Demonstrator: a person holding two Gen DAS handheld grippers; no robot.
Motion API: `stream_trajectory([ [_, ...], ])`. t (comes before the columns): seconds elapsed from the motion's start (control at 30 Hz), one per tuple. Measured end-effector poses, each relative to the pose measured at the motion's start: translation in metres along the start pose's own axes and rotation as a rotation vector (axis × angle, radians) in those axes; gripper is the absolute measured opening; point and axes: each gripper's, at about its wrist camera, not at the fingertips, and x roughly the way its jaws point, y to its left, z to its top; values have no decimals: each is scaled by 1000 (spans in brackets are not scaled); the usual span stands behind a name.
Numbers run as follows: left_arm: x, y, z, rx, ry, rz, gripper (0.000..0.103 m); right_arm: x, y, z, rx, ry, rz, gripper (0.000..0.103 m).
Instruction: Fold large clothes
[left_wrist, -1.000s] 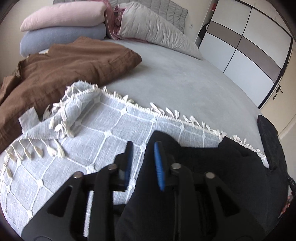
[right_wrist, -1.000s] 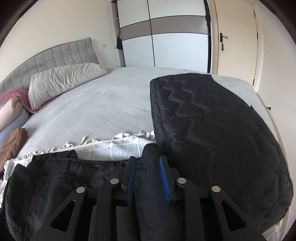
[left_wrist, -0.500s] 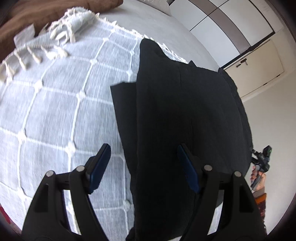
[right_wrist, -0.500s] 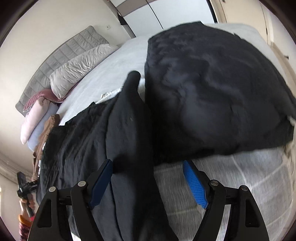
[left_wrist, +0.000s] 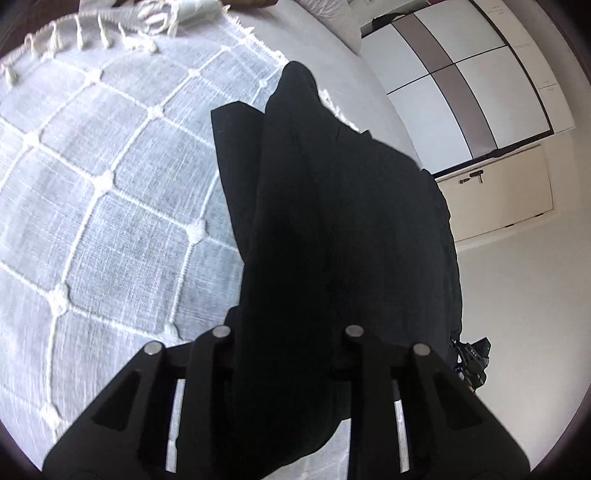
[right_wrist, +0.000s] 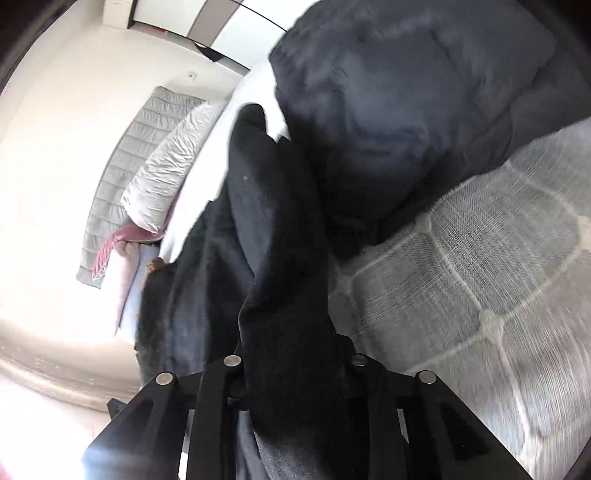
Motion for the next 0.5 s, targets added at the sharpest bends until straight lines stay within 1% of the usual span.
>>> stream_trajectory([
  [0.07,-27,-24,-5,23,-32,-33,25,-24,20,-7,-23,-14,32,19],
  [0.1,-40,-34,-7,34,-33,-48,25,-37,32,-12,-42,-9,33,19],
  [0.17,-68,-50,-20,58,-16,-52,25,-59,50,-25,-78,6,20,19],
  [0.23,-95,-57,-38,82,11,-49,25,-87,63,-45,-125,18,6,19],
  [0.3,-121,-54,-60,99,37,-58,25,-116,65,-68,-148,25,15,19],
  [0.37,-146,-37,-83,109,68,-68,26,-141,59,-93,-154,29,31,19],
  [0.43,-158,-21,-110,119,107,-63,28,-162,47,-122,-150,41,39,19],
  [0.47,-165,-7,-125,124,127,-52,29,-167,43,-133,-150,53,32,20],
  [0.5,-164,1,-137,134,150,-32,31,-174,39,-140,-154,64,19,21],
])
